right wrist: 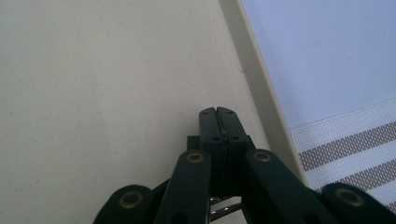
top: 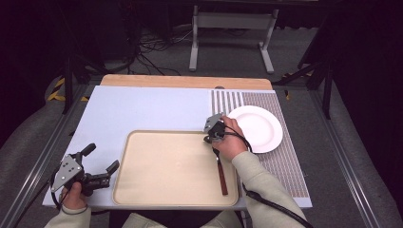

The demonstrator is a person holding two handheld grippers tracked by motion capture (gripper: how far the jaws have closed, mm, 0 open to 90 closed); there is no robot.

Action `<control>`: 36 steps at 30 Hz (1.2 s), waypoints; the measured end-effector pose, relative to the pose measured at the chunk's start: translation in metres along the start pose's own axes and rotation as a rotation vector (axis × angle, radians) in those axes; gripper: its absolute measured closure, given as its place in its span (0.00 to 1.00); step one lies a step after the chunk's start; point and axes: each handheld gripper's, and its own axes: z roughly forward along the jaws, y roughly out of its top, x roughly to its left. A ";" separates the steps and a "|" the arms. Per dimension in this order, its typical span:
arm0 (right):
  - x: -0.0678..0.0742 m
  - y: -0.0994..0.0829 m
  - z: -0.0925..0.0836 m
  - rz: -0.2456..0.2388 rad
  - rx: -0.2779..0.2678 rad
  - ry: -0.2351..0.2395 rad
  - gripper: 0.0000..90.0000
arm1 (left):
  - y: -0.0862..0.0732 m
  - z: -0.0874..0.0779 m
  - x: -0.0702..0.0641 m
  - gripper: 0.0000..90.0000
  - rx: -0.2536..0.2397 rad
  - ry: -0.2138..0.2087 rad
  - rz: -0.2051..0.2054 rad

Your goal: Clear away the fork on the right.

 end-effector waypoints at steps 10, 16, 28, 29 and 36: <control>-0.004 -0.007 -0.006 0.022 0.013 -0.019 1.00 | 0.000 0.000 0.000 0.00 0.001 0.001 0.000; -0.006 -0.011 -0.009 0.033 0.020 -0.032 1.00 | 0.000 0.000 0.000 0.00 0.003 -0.001 0.001; -0.007 -0.013 -0.013 0.047 0.015 -0.044 1.00 | -0.001 0.002 -0.001 0.00 0.005 -0.004 -0.002; -0.007 -0.013 -0.013 0.048 0.012 -0.044 1.00 | -0.001 0.002 -0.001 0.00 0.004 -0.003 -0.002; -0.006 -0.012 -0.020 0.068 -0.028 -0.034 0.98 | -0.001 0.001 0.000 0.00 0.004 -0.002 -0.003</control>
